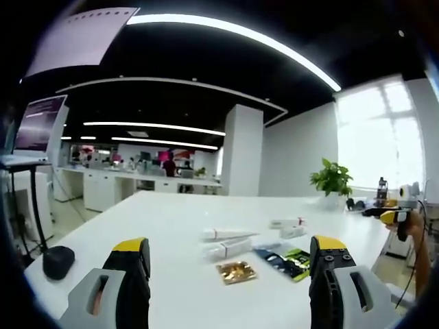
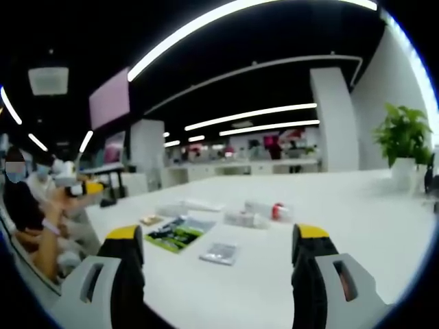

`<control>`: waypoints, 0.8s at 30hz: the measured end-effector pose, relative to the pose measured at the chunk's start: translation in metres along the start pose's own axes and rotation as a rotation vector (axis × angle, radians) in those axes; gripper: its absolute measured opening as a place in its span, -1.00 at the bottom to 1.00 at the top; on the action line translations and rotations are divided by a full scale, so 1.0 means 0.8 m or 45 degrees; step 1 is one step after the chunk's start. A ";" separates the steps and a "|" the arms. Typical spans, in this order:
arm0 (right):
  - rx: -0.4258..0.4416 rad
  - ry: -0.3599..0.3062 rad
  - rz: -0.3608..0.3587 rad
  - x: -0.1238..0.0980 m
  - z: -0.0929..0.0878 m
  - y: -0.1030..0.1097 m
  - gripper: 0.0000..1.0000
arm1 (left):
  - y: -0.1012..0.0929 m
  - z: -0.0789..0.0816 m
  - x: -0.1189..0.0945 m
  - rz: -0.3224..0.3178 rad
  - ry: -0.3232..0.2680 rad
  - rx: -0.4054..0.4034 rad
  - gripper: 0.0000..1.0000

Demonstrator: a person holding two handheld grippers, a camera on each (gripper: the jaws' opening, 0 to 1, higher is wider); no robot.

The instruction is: Arrange the skincare products in the storage area until every visible bottle or jar stands upright without overlapping.

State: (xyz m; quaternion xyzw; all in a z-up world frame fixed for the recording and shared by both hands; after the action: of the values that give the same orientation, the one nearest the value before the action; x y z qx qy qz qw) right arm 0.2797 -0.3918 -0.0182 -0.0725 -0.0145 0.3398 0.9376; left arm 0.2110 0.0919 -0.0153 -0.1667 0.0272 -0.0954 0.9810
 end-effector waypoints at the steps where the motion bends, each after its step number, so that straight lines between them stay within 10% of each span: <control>1: 0.001 0.000 -0.001 0.001 0.000 0.000 0.76 | 0.000 0.000 0.000 -0.001 0.001 -0.002 0.99; 24: 0.005 0.000 -0.007 -0.001 -0.002 0.001 0.76 | 0.001 -0.006 0.001 0.008 0.020 -0.002 0.99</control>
State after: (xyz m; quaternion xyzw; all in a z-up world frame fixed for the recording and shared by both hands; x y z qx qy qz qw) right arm 0.2786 -0.3920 -0.0196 -0.0706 -0.0141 0.3373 0.9386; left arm 0.2119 0.0909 -0.0204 -0.1668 0.0354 -0.0937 0.9809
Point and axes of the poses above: the point that each gripper's makers call its tool centre point, and the gripper's own axes: x roughly forward along the fingers, y roughly to its left, z roughly out of its top, the point moved 10 cm from there along -x, roughly backward along the fingers, and after that the axes turned 10 degrees about -x, right-handed, at the moved point
